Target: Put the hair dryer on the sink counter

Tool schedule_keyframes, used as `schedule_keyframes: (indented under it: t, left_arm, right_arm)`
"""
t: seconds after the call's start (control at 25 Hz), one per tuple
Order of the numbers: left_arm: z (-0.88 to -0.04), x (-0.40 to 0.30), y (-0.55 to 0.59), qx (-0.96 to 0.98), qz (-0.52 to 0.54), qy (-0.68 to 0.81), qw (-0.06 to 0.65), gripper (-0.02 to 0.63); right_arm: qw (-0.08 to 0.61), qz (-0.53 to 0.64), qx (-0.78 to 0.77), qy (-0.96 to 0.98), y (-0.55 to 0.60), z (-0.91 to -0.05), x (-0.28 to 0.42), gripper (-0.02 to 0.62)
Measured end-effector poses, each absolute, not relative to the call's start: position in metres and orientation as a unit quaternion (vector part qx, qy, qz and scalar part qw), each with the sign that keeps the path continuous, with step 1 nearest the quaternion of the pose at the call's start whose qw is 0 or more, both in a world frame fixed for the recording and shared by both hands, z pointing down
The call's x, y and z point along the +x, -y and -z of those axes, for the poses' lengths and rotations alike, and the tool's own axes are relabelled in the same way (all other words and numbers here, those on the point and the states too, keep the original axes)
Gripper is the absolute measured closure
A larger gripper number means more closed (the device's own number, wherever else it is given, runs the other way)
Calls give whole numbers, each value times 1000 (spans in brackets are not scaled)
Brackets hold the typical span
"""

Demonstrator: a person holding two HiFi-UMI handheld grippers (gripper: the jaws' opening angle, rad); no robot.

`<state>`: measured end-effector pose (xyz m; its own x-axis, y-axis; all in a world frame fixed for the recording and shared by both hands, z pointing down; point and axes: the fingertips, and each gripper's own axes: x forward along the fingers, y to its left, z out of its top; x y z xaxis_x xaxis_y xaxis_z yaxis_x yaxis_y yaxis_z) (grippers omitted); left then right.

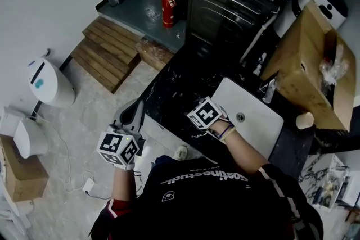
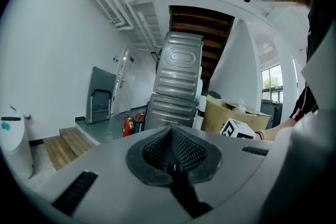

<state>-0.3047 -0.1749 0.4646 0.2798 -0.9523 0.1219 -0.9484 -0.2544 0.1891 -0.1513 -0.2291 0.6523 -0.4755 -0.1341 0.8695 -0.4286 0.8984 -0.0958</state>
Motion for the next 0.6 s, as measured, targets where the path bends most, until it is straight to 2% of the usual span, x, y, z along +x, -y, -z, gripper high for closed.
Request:
schedule_keyframes:
  t: [0.16,0.28,0.32,0.6]
  left_arm:
    - [-457,-278,196,814,15,569,112,591]
    - [-452,-246,212,837,16,537,108,591]
    - [-450,-233,218,846,14,523,106,591]
    - [-432,-131,253,903,15,419,93,591]
  right_arm:
    - [405,-165,175,882,227,-616,-143,411]
    - [330,-152,213,907,235,-581,-121,526]
    - [308,-144,231,912,238,-568,-109,543]
    - [121,-148,345,919,245,-476,-6,558]
